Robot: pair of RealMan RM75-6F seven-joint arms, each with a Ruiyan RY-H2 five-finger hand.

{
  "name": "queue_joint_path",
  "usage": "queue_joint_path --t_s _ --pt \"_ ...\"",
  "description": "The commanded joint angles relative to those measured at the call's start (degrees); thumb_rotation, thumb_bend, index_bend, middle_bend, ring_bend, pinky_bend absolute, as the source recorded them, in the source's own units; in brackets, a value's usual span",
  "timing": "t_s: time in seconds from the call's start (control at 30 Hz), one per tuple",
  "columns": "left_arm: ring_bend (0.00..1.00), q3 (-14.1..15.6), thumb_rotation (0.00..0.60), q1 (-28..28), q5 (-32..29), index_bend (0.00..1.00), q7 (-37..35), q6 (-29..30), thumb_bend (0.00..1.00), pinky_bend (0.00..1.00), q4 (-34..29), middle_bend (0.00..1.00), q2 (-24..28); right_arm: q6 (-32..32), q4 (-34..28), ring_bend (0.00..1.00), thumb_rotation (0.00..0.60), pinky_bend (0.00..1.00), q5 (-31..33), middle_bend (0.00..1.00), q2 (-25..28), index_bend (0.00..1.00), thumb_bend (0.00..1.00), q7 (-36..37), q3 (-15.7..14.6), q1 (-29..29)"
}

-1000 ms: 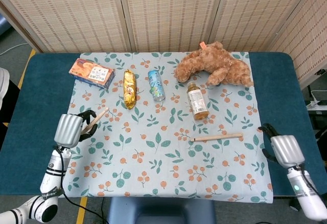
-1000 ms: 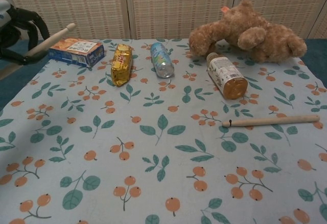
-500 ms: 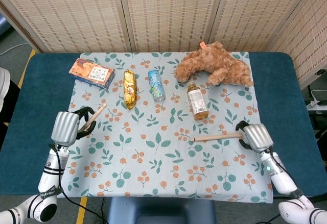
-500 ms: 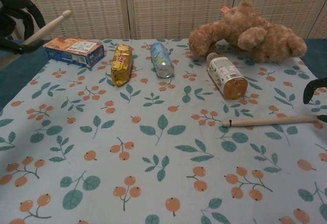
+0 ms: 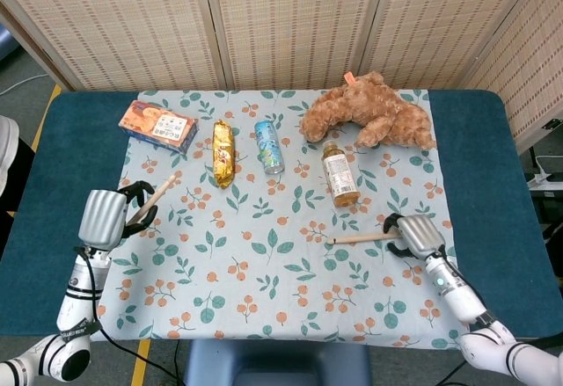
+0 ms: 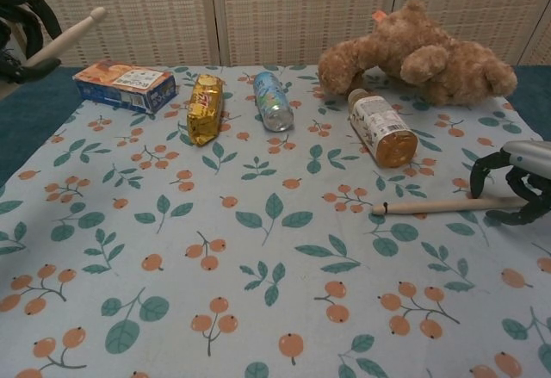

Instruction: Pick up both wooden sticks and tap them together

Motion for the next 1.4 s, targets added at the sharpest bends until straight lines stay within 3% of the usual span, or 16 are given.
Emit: queue_joint_path --t_s 0.03,0.37,0.43,0.6,0.73,0.97,1.17,1.4 --pt "0.89 0.12 0.6 0.04 0.46 0.65 -0.34 0.27 0.38 1.0 -0.16 0.81 0.16 -1.19 1.44 0.77 0.6 1.0 0.19 0.39 -1.18 0.5 0.25 1.59 -0.24 1.07" --pt "0.89 0.66 0.6 0.56 0.65 0.65 -0.86 0.71 0.38 1.0 -0.34 0.81 0.55 -0.64 6.29 0.82 0.6 1.0 1.16 0.5 -4.84 0.63 0.26 -0.63 -0.28 1.66" --pt "0.89 0.79 0.6 0.75 0.67 0.65 -0.95 0.87 0.38 1.0 -0.39 0.81 0.66 -0.1 6.35 0.83 0.6 1.0 1.49 0.52 -4.86 0.67 0.3 -1.24 -0.15 1.44" --pt "0.89 1.2 0.6 1.02 0.63 0.65 -0.95 0.73 0.38 1.0 0.01 0.81 0.84 1.4 4.06 0.84 0.6 1.0 2.29 0.58 -2.95 0.74 0.57 -2.84 0.43 0.93" --pt "0.89 1.42 0.6 1.22 0.64 0.65 -0.95 0.78 0.38 1.0 0.05 0.81 0.85 2.63 0.6 0.85 0.6 1.0 2.87 0.61 -0.27 0.78 0.81 -4.36 0.94 0.49" --pt "0.89 1.54 0.6 1.27 0.68 0.65 -0.31 0.84 0.38 1.0 0.16 0.81 0.65 5.71 -5.51 0.85 0.6 1.0 3.56 0.64 4.27 0.82 0.98 -7.58 1.59 -0.72" --pt "0.89 1.39 0.6 1.2 0.31 0.65 -0.06 0.47 0.38 1.0 0.76 0.81 0.81 9.64 -11.64 0.85 0.6 1.0 2.27 0.65 8.43 0.82 1.0 -7.86 2.06 -1.73" --pt "0.9 -1.12 0.6 -1.01 -0.89 0.65 -0.42 -1.43 0.38 1.0 1.79 0.81 1.46 19.77 -25.44 0.85 0.6 1.0 -5.56 0.65 15.67 0.83 1.0 -2.98 2.87 -3.13"
